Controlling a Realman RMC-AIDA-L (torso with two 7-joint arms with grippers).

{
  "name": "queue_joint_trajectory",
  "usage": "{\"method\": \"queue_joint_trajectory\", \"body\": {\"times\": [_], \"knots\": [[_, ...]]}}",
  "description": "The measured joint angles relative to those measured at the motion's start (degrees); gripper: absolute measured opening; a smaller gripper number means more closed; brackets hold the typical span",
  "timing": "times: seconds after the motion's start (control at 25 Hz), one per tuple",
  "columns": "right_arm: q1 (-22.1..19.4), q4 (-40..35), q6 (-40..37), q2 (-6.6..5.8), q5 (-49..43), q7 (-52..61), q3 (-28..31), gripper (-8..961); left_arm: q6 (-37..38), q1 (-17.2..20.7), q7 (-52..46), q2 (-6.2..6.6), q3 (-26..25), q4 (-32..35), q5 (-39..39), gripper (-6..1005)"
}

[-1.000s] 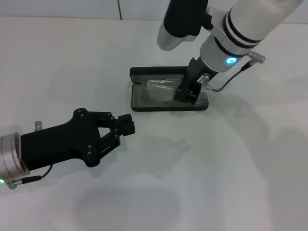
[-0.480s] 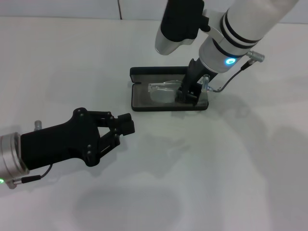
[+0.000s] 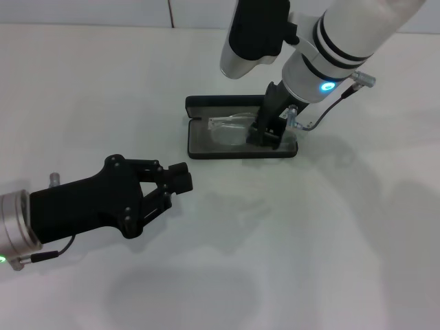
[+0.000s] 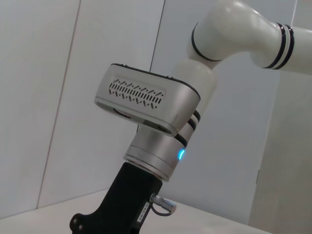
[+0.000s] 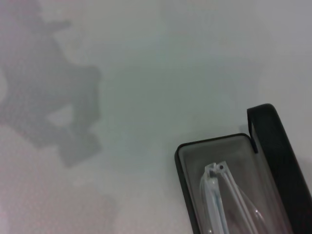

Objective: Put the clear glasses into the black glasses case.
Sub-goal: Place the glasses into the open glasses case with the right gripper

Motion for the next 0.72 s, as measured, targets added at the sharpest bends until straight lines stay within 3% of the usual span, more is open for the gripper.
{"method": "queue_joint_trajectory", "body": {"times": [0.44, 0.64, 0.72], "knots": [[-0.3, 0.0, 1.2, 0.0, 0.5, -0.1, 0.0, 125, 0.0, 0.0, 0.4, 0.05, 0.0, -0.1, 0.0, 112], [-0.3, -0.1, 1.3, 0.0, 0.5, -0.2, -0.1, 263, 0.0, 0.0, 0.4, 0.09, 0.0, -0.2, 0.0, 111], [-0.6, -0.6, 1.5, 0.0, 0.5, -0.2, -0.2, 263, 0.0, 0.0, 0.4, 0.09, 0.0, -0.2, 0.0, 111]]}}
